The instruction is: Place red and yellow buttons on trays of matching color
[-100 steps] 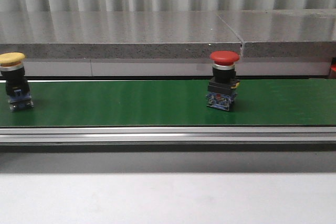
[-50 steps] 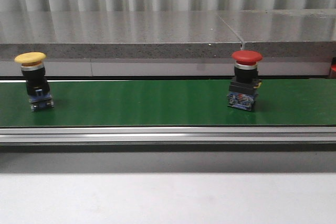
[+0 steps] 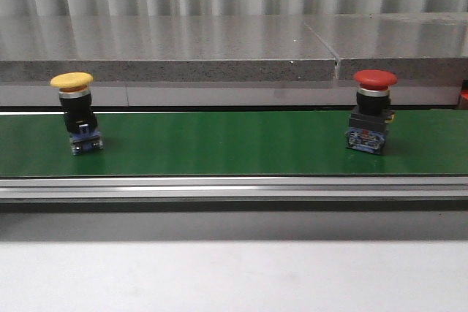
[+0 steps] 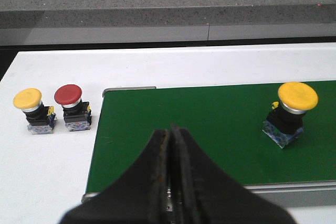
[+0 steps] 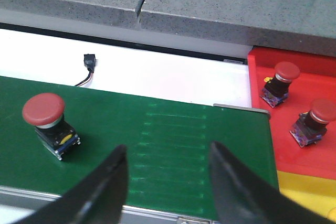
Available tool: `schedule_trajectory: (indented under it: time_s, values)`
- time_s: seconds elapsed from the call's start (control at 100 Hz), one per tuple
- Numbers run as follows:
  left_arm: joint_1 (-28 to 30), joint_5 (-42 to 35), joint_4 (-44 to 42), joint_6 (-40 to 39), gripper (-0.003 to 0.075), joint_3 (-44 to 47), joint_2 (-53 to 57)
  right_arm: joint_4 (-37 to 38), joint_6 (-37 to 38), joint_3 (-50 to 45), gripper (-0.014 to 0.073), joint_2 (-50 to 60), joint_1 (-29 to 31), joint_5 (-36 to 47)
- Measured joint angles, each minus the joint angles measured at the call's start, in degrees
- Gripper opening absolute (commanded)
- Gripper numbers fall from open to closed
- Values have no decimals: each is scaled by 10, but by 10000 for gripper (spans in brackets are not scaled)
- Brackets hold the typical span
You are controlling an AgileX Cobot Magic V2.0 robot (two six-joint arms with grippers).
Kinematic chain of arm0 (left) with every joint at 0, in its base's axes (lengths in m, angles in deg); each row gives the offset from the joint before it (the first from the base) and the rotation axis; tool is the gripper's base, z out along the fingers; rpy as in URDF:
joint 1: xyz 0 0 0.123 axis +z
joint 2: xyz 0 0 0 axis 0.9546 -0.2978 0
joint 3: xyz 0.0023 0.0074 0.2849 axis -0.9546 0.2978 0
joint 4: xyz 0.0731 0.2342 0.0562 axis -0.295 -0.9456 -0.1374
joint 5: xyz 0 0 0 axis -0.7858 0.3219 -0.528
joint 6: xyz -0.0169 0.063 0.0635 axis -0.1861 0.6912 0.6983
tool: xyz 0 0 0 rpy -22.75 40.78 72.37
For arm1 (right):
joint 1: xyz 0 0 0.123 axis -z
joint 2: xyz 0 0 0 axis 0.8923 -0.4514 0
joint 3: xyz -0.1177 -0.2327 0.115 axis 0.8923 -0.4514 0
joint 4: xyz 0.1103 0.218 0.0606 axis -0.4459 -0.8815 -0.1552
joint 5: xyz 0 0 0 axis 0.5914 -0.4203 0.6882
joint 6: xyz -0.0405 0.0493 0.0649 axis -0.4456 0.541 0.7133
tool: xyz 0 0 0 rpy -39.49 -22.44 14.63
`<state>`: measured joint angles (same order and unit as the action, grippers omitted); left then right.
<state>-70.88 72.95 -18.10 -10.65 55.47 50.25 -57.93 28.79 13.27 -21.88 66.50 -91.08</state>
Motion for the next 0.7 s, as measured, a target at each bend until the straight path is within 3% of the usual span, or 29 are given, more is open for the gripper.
schedule_trajectory:
  time_s: [0.28, 0.54, 0.7]
  values:
    - [0, 0, 0, 0, -20, 0, 0, 0, 0, 33, 602, -28, 0, -47]
    - [0, 0, 0, 0, -20, 0, 0, 0, 0, 143, 602, -184, -1, -193]
    - [0, 0, 0, 0, -20, 0, 0, 0, 0, 181, 602, -274, -11, -215]
